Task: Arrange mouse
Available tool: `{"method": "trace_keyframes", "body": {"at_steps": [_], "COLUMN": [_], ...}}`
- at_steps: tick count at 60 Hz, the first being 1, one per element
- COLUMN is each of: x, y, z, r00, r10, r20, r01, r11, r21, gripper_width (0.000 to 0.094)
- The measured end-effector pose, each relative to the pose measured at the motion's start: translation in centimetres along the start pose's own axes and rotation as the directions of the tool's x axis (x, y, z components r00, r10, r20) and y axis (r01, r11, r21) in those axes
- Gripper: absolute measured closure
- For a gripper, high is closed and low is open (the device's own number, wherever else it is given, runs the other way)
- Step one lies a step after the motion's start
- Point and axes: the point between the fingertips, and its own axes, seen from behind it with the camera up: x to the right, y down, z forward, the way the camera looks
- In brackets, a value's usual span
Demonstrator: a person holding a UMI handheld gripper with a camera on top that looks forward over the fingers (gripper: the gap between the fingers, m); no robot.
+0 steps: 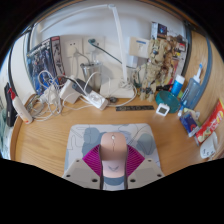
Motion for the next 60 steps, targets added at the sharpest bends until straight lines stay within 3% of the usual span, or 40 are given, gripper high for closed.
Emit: {"method": "trace_keyframes", "body": {"at_steps": [6,20,23,25,29,51,60], "x": [-0.3,-0.4,-0.6,-0.8,-0.5,2.4,4.1], "y": [2.1,2.3,2.5,2.7,2.5,-9.1,-11.3], "z": [1.4,1.6,1.4,1.2,0.3,-12.6,-15.9], "r00": [1.0,0.999,0.999,0.998,0.998,0.999,0.999], "r10": [-0.002,0.018,0.005,-0.011,-0.035,-0.022,-0.021], "r20": [0.01,0.036,0.054,0.063,0.054,0.034,0.024], "r01": [0.003,-0.017,-0.002,0.015,0.039,0.018,0.017], "r11": [0.999,0.999,0.998,0.997,0.995,0.995,0.989], "r21": [-0.035,-0.042,-0.058,-0.073,-0.088,0.098,0.146], "gripper_width": [0.0646,0.0487,0.0379,0.0232,0.0168,0.017,0.0171]}}
